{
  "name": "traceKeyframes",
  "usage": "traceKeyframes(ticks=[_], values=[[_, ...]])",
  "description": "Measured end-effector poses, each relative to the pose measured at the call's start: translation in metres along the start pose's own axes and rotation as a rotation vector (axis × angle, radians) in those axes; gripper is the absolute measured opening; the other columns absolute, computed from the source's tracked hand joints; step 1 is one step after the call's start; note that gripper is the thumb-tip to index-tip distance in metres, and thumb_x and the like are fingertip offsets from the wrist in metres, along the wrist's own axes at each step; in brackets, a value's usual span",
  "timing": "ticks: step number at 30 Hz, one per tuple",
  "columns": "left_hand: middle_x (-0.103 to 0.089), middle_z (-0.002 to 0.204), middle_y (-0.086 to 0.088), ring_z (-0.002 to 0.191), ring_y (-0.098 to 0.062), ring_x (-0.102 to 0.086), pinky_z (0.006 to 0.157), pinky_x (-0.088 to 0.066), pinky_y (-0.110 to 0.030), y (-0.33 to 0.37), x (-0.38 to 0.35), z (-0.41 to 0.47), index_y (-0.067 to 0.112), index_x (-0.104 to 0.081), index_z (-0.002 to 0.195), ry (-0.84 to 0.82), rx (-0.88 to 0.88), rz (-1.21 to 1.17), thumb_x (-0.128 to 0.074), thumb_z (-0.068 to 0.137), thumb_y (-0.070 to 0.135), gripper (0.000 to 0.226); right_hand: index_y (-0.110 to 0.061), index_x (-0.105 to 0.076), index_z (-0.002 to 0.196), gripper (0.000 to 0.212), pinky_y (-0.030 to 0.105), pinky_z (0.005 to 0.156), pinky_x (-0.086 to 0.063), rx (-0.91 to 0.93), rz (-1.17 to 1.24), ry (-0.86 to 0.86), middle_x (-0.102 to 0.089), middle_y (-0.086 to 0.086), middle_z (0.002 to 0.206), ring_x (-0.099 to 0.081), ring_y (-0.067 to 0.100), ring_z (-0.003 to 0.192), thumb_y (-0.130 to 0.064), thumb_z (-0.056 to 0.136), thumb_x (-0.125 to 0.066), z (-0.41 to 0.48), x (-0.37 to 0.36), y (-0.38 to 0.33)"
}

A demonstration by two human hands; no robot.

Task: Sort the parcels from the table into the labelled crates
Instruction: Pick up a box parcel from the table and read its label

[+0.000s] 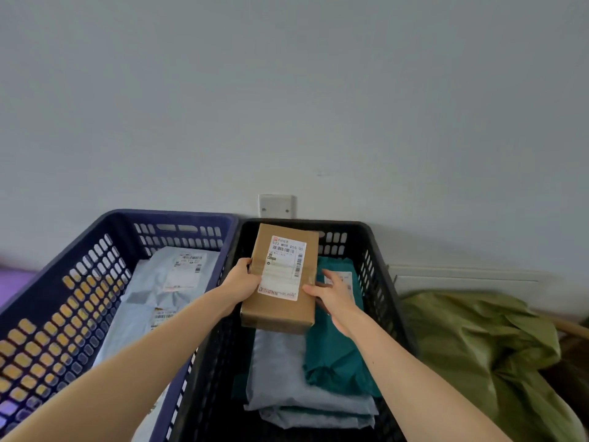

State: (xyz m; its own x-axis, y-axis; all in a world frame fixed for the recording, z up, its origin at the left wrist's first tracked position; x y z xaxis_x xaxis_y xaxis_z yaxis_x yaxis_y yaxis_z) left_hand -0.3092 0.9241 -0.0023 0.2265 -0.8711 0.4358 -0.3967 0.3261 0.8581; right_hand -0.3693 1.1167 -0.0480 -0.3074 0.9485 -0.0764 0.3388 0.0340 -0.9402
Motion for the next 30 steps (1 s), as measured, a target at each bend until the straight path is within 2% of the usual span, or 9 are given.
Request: traceKeyframes(ticks=[2, 4, 10, 14, 17, 19, 24, 28, 30], values=[[-0.053, 0.105, 0.003, 0.082, -0.007, -0.052, 0.062, -0.042, -0.020, -0.002, -0.002, 0.011, 0.012, -0.031, 0.143, 0.005, 0.012, 0.041, -0.055, 0.095, 0.023, 0.055, -0.018, -0.027, 0.148, 0.083, 0.047, 0.107, -0.041, -0.022, -0.029, -0.013, -0.054, 0.012, 0.133, -0.055, 0.024, 0.118, -0.007, 0.080, -0.074, 0.013, -0.003, 0.003], [-0.054, 0.109, 0.001, 0.081, -0.007, -0.050, 0.060, -0.039, -0.019, -0.006, -0.004, 0.022, 0.010, -0.030, 0.143, 0.006, 0.035, 0.078, -0.055, 0.095, 0.023, 0.056, -0.017, -0.026, 0.148, 0.082, 0.047, 0.107, -0.042, -0.036, -0.045, -0.014, -0.054, 0.013, 0.133, -0.055, 0.025, 0.118, -0.006, 0.081, -0.073, 0.024, -0.004, 0.006], [-0.054, 0.125, -0.007, 0.105, -0.019, -0.053, 0.078, -0.042, -0.028, -0.016, -0.022, 0.046, 0.006, -0.023, 0.144, -0.056, 0.134, 0.116, -0.060, 0.087, 0.006, 0.068, -0.016, -0.028, 0.148, 0.075, 0.038, 0.102, -0.045, -0.074, -0.077, -0.008, -0.054, 0.013, 0.130, -0.055, 0.023, 0.115, -0.005, 0.085, -0.069, 0.049, -0.001, 0.016], [-0.053, 0.130, -0.009, 0.118, -0.024, -0.053, 0.094, -0.046, -0.034, -0.014, -0.028, 0.060, 0.006, -0.023, 0.143, -0.055, 0.131, 0.129, -0.072, 0.078, 0.008, 0.081, -0.017, -0.033, 0.145, 0.068, 0.037, 0.098, -0.047, -0.071, -0.097, -0.018, -0.058, 0.010, 0.124, -0.057, 0.021, 0.113, -0.004, 0.087, -0.067, 0.062, 0.002, 0.020], [-0.050, 0.134, -0.012, 0.121, -0.025, -0.051, 0.102, -0.044, -0.039, -0.013, -0.033, 0.069, 0.004, -0.013, 0.146, -0.073, 0.155, 0.179, -0.077, 0.076, 0.011, 0.095, -0.020, -0.036, 0.142, 0.065, 0.029, 0.087, -0.049, -0.075, -0.121, -0.034, -0.060, 0.009, 0.122, -0.058, 0.020, 0.111, -0.003, 0.087, -0.066, 0.068, 0.004, 0.023], [-0.046, 0.137, -0.014, 0.124, -0.027, -0.049, 0.103, -0.043, -0.039, -0.012, -0.036, 0.073, 0.003, -0.006, 0.148, -0.077, 0.166, 0.219, -0.075, 0.079, 0.013, 0.098, -0.020, -0.037, 0.142, 0.064, 0.030, 0.089, -0.049, -0.079, -0.124, -0.041, -0.061, 0.008, 0.122, -0.058, 0.020, 0.112, -0.002, 0.087, -0.066, 0.070, 0.005, 0.024], [-0.041, 0.141, -0.019, 0.126, -0.032, -0.047, 0.105, -0.041, -0.044, -0.014, -0.039, 0.079, 0.002, 0.003, 0.149, -0.071, 0.210, 0.268, -0.058, 0.089, 0.018, 0.087, -0.020, -0.037, 0.142, 0.066, 0.040, 0.102, -0.046, -0.076, -0.144, -0.054, -0.060, 0.008, 0.124, -0.057, 0.020, 0.114, -0.004, 0.086, -0.068, 0.072, 0.006, 0.030], [-0.040, 0.143, -0.022, 0.128, -0.035, -0.044, 0.106, -0.039, -0.044, -0.016, -0.037, 0.081, 0.000, -0.005, 0.149, -0.046, 0.236, 0.342, -0.048, 0.094, 0.021, 0.073, -0.019, -0.037, 0.142, 0.065, 0.041, 0.101, -0.047, -0.073, -0.188, -0.071, -0.059, 0.007, 0.125, -0.056, 0.020, 0.114, -0.010, 0.086, -0.069, 0.072, 0.008, 0.031], [-0.047, 0.137, -0.021, 0.122, -0.033, -0.049, 0.100, -0.044, -0.041, -0.020, -0.035, 0.082, -0.003, -0.018, 0.147, -0.044, 0.250, 0.337, -0.043, 0.096, 0.019, 0.061, -0.017, -0.038, 0.144, 0.066, 0.043, 0.102, -0.046, -0.084, -0.233, -0.080, -0.059, 0.009, 0.126, -0.057, 0.021, 0.114, -0.013, 0.086, -0.070, 0.071, 0.009, 0.034]])
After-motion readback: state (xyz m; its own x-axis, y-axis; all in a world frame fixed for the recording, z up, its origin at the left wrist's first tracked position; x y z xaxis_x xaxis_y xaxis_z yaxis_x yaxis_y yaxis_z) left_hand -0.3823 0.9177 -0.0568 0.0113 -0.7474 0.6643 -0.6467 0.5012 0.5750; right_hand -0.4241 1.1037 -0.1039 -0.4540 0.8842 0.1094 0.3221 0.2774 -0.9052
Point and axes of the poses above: each hand's wrist, its own z-axis towards the middle knuckle, its own x-axis out of the back of the hand, y = z × x, the point moved 1 cm from there along z, towards the middle knuckle
